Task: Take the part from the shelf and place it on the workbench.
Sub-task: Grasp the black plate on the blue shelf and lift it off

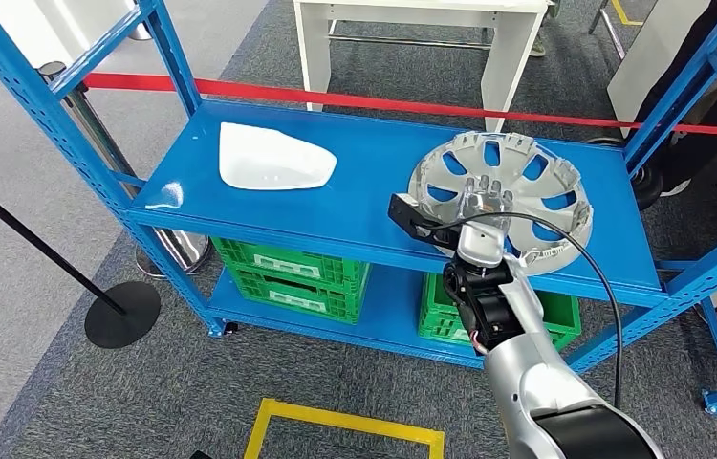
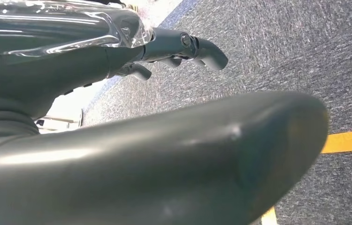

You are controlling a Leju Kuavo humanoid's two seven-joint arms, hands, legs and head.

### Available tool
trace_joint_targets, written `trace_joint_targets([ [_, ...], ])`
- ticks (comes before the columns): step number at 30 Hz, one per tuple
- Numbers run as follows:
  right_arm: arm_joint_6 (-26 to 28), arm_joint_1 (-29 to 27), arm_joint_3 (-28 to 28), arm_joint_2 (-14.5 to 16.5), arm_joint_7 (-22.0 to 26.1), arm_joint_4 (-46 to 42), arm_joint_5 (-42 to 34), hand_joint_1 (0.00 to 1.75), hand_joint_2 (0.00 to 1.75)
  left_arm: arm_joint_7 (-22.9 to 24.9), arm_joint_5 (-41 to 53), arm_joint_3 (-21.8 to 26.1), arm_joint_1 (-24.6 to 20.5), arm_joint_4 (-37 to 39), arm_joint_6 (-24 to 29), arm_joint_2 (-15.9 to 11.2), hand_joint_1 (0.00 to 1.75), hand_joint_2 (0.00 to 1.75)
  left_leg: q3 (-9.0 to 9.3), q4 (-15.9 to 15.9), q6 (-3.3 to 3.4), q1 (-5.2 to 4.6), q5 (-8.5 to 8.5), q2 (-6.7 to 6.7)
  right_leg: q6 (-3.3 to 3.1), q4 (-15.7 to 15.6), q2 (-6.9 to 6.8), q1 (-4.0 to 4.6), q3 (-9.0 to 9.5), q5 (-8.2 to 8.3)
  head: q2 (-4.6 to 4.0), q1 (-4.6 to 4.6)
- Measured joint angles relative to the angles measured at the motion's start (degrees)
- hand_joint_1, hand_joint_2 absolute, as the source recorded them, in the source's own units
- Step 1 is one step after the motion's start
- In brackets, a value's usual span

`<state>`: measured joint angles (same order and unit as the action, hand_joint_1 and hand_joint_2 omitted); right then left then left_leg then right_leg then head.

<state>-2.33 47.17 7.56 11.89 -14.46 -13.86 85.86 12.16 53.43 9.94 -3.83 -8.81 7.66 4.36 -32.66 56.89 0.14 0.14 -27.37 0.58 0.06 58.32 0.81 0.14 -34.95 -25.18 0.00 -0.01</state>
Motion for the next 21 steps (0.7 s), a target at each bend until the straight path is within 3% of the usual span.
trace_joint_targets([
  [10, -6.97, -1.58, 0.82, -1.46, -7.49, 0.57, 1.87, 0.0, 0.0, -0.55, 1.38, 0.09, -0.05, 0.0, -0.88, 0.15, 0.0, 0.0, -0.01, 0.02, -0.01, -0.13, -0.02, 0.01, 0.01, -0.04, -0.02, -0.19, 0.04, 0.0, 0.0, 0.01],
  [21, -8.98, -2.4, 0.7, -1.98, -6.44, 0.73, 0.16, 0.0, 0.0, -0.55, 1.85, 0.2, -0.23, 0.0, -1.23, 0.38, 0.0, 0.0, -0.01, 0.03, -0.03, -0.14, -0.04, 0.01, 0.01, -0.04, -0.01, -0.16, 0.03, 0.0, 0.0, 0.0],
])
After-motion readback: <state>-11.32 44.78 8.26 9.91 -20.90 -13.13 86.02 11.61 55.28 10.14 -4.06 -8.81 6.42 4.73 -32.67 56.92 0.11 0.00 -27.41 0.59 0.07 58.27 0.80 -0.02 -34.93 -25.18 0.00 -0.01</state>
